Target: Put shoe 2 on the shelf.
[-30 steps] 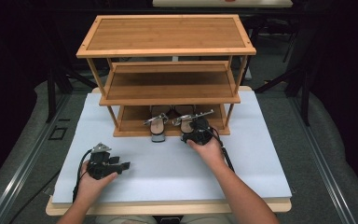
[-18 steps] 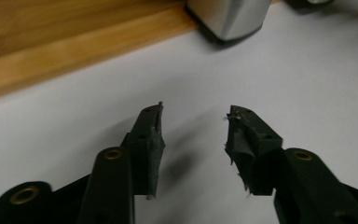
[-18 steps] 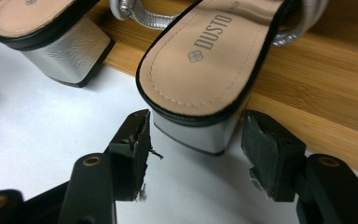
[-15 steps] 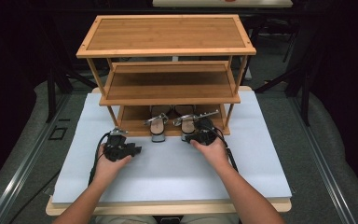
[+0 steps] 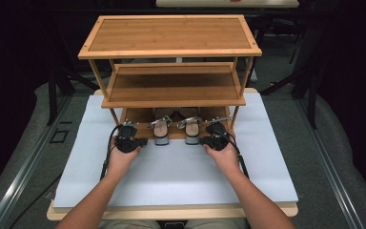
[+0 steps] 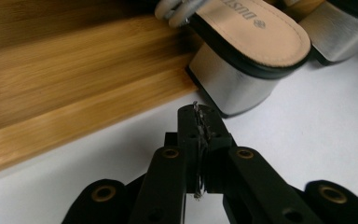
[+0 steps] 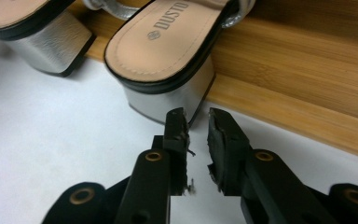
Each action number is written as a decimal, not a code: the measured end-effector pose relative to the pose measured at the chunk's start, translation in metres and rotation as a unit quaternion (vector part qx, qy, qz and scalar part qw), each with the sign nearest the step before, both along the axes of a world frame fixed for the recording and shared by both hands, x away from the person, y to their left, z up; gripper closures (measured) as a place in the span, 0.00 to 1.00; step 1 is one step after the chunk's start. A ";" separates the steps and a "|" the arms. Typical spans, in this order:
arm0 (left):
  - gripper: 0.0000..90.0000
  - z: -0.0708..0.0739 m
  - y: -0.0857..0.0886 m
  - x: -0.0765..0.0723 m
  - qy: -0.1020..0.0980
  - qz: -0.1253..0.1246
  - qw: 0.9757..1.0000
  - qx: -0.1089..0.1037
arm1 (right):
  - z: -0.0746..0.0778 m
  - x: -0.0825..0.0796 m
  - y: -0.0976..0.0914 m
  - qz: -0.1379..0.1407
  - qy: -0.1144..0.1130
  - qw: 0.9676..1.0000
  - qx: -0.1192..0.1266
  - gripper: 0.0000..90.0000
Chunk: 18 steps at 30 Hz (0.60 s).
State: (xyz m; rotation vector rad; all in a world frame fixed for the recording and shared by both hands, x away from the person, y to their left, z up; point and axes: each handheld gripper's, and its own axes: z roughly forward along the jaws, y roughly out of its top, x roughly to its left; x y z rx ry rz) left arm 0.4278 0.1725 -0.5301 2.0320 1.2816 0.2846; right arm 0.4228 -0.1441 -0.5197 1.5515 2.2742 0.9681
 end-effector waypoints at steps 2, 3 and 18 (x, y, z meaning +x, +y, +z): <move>0.99 -0.001 -0.003 0.003 0.004 -0.002 1.000 0.001 | -0.001 0.002 0.001 -0.009 0.000 1.000 -0.007 0.87; 0.99 -0.002 -0.004 0.004 0.004 -0.003 1.000 0.003 | -0.002 0.004 0.002 -0.009 -0.001 1.000 -0.007 0.87; 1.00 -0.006 -0.025 0.011 0.003 -0.006 1.000 -0.007 | -0.007 0.010 0.008 -0.015 -0.004 1.000 0.009 0.87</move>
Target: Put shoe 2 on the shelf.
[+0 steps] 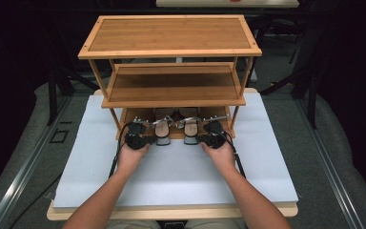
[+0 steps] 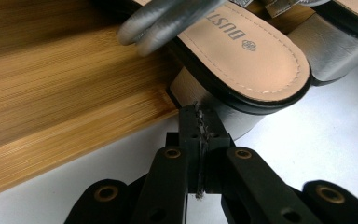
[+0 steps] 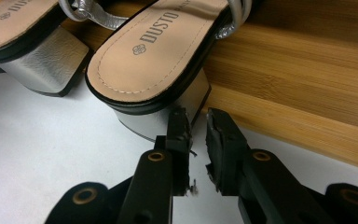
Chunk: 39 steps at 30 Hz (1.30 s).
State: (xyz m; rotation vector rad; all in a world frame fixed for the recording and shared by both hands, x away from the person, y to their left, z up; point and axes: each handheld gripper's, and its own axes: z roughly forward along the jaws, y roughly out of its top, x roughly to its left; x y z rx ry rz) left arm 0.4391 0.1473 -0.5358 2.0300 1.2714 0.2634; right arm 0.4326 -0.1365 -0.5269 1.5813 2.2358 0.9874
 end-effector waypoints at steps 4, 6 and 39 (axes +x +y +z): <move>1.00 0.000 -0.003 0.001 0.004 -0.002 1.000 -0.002 | 0.000 0.000 0.002 -0.002 0.000 1.000 0.004 0.88; 1.00 0.001 -0.006 0.001 0.006 -0.004 1.000 -0.005 | 0.001 0.000 0.004 0.003 0.000 1.000 0.008 0.88; 1.00 0.000 -0.015 0.003 0.008 -0.004 1.000 -0.015 | -0.001 0.000 0.022 0.010 0.003 1.000 0.022 0.89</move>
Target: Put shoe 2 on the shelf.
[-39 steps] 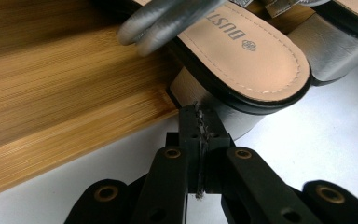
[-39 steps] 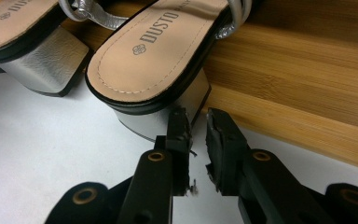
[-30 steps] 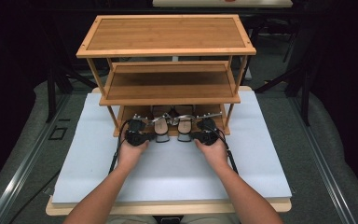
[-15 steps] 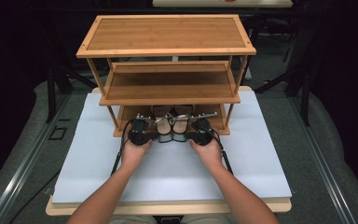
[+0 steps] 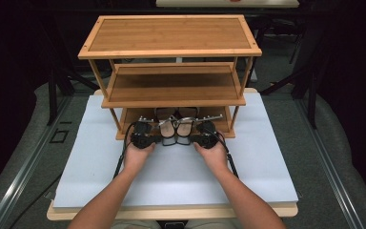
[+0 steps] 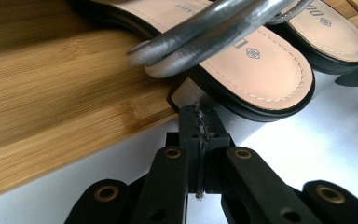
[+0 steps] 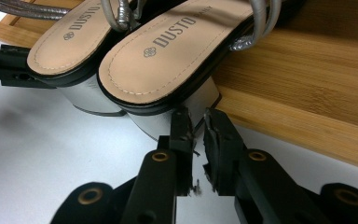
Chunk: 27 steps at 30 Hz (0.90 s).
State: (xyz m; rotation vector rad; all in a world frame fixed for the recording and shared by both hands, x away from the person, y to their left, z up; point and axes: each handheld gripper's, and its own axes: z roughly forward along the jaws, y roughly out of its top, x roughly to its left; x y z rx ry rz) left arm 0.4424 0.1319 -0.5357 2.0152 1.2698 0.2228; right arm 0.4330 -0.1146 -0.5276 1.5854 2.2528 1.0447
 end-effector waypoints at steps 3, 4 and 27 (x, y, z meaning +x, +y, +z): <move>0.99 0.000 0.001 -0.001 0.001 -0.005 1.000 0.004 | 0.001 -0.001 -0.001 0.007 -0.004 1.000 -0.001 0.88; 0.99 0.000 0.001 -0.001 0.000 -0.006 1.000 0.006 | 0.001 -0.002 -0.001 0.009 -0.007 1.000 -0.004 0.88; 0.89 0.014 0.039 -0.024 -0.014 0.000 1.000 -0.011 | 0.012 -0.017 -0.025 0.004 -0.019 1.000 -0.011 0.88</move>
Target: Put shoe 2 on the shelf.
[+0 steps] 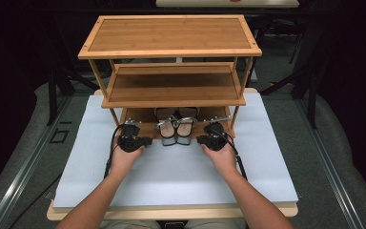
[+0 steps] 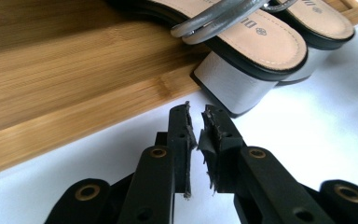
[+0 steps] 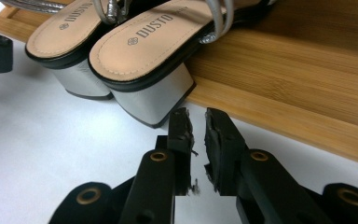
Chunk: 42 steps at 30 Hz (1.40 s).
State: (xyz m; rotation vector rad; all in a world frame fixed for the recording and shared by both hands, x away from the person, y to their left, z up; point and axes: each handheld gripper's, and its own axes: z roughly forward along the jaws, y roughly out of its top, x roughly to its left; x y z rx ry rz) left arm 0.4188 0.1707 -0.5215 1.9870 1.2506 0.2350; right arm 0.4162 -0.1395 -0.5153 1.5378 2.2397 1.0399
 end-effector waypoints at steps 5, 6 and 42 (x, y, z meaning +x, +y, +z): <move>0.86 0.006 0.011 -0.010 -0.007 -0.007 1.000 0.001 | 0.004 -0.009 -0.010 0.005 0.002 1.000 0.003 0.86; 0.84 0.006 0.013 -0.012 -0.009 -0.008 1.000 0.000 | 0.004 -0.011 -0.010 0.000 0.000 1.000 -0.004 0.86; 0.44 -0.013 0.099 -0.093 -0.004 0.027 0.999 -0.037 | -0.009 -0.094 -0.069 0.014 -0.004 0.998 0.061 0.50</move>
